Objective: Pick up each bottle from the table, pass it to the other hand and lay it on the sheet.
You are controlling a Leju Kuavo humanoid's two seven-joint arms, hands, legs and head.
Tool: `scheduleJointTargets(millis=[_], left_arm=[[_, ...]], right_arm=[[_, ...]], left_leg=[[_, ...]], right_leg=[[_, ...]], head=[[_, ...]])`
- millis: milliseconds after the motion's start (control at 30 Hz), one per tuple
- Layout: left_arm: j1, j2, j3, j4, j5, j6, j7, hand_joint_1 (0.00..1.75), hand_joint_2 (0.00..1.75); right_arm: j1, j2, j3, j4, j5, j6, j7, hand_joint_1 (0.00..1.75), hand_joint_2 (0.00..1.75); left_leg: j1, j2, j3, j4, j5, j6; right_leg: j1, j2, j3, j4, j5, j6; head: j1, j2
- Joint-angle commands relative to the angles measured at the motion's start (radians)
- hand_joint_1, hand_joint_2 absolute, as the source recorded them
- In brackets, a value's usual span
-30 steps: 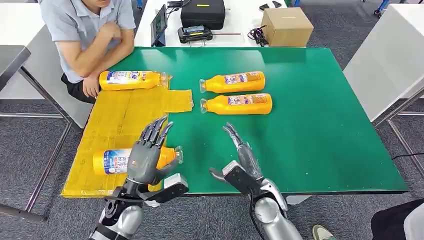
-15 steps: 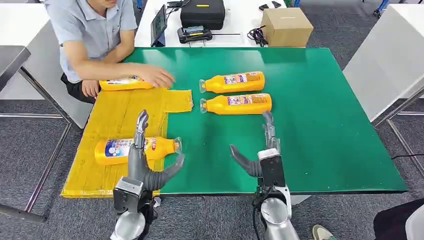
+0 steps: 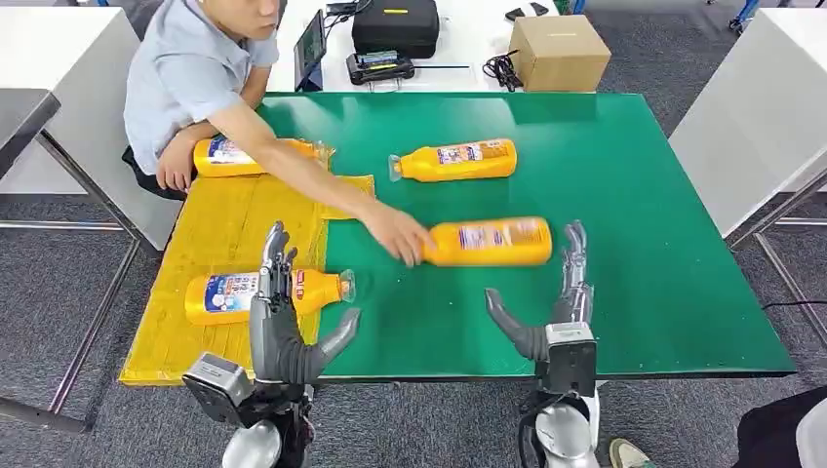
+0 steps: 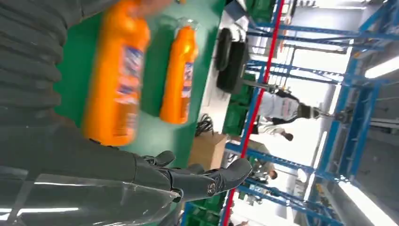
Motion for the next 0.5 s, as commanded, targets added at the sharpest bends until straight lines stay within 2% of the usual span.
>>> scheduleJointTargets(millis=[33, 67, 100, 167, 233, 267, 300, 367, 500], left_arm=[[0.032, 0.046, 0.001, 0.026, -0.137, 0.063, -0.026, 0.00, 1.75], [0.039, 0.042, 0.006, 0.022, -0.145, 0.067, -0.024, 0.00, 1.75], [0.056, 0.024, 0.026, 0.021, -0.172, 0.103, -0.015, 0.00, 1.75], [0.074, 0.022, 0.027, 0.018, -0.184, 0.112, -0.019, 0.00, 1.75], [0.091, 0.033, 0.011, 0.016, -0.213, 0.091, -0.009, 0.00, 1.75], [0.097, 0.033, 0.010, 0.014, -0.214, 0.092, -0.009, 0.00, 1.75], [0.099, 0.041, -0.002, 0.012, -0.238, 0.082, -0.006, 0.00, 1.75], [0.103, 0.040, -0.006, 0.012, -0.244, 0.077, 0.000, 0.00, 1.75], [0.097, 0.042, -0.014, 0.017, -0.252, 0.056, 0.017, 0.00, 1.75]], right_arm=[[0.043, -0.056, -0.041, -0.019, 0.186, -0.072, 0.023, 0.00, 1.75], [0.048, -0.063, -0.038, -0.020, 0.204, -0.075, 0.030, 0.00, 1.75], [0.059, -0.078, -0.031, -0.016, 0.314, -0.116, 0.076, 0.00, 1.75], [0.075, -0.094, -0.025, -0.014, 0.340, -0.116, 0.095, 0.00, 1.75], [0.086, -0.154, 0.004, 0.019, 0.530, -0.126, 0.181, 0.00, 1.75], [0.089, -0.158, 0.002, 0.024, 0.527, -0.125, 0.181, 0.00, 1.75], [0.086, -0.180, 0.010, 0.046, 0.612, -0.132, 0.226, 0.00, 1.75], [0.085, -0.192, 0.012, 0.056, 0.625, -0.132, 0.235, 0.00, 1.75], [0.073, -0.203, 0.019, 0.071, 0.662, -0.148, 0.255, 0.00, 1.75]], left_leg=[[0.002, 0.000, 0.006, -0.001, -0.002, -0.003], [0.001, 0.000, 0.005, -0.001, -0.002, -0.002], [0.001, 0.000, 0.003, -0.001, -0.001, -0.002], [0.001, 0.000, 0.005, -0.001, -0.002, -0.002], [0.002, 0.000, 0.006, -0.001, -0.002, -0.002], [0.002, 0.000, 0.006, -0.001, -0.002, -0.002], [0.003, 0.001, 0.011, -0.001, -0.005, -0.003], [0.001, 0.001, 0.004, -0.001, -0.002, -0.001], [0.002, 0.002, 0.005, 0.000, -0.003, -0.002]], right_leg=[[0.002, -0.001, 0.006, -0.002, -0.002, -0.003], [0.001, 0.000, 0.005, -0.001, -0.002, -0.002], [0.001, 0.000, 0.003, -0.001, -0.001, -0.002], [0.001, 0.000, 0.005, -0.002, -0.001, -0.002], [0.002, 0.000, 0.006, -0.002, -0.002, -0.002], [0.002, -0.001, 0.007, -0.003, -0.002, -0.002], [0.004, 0.000, 0.012, -0.003, -0.004, -0.004], [0.001, 0.000, 0.005, -0.002, -0.001, -0.002], [0.002, 0.001, 0.006, -0.002, -0.002, -0.003]], head=[[0.000, 0.000], [0.000, 0.000], [0.000, 0.000], [0.000, 0.000], [0.000, 0.000], [0.000, 0.000], [0.000, 0.000], [0.000, 0.000], [0.000, 0.000]])
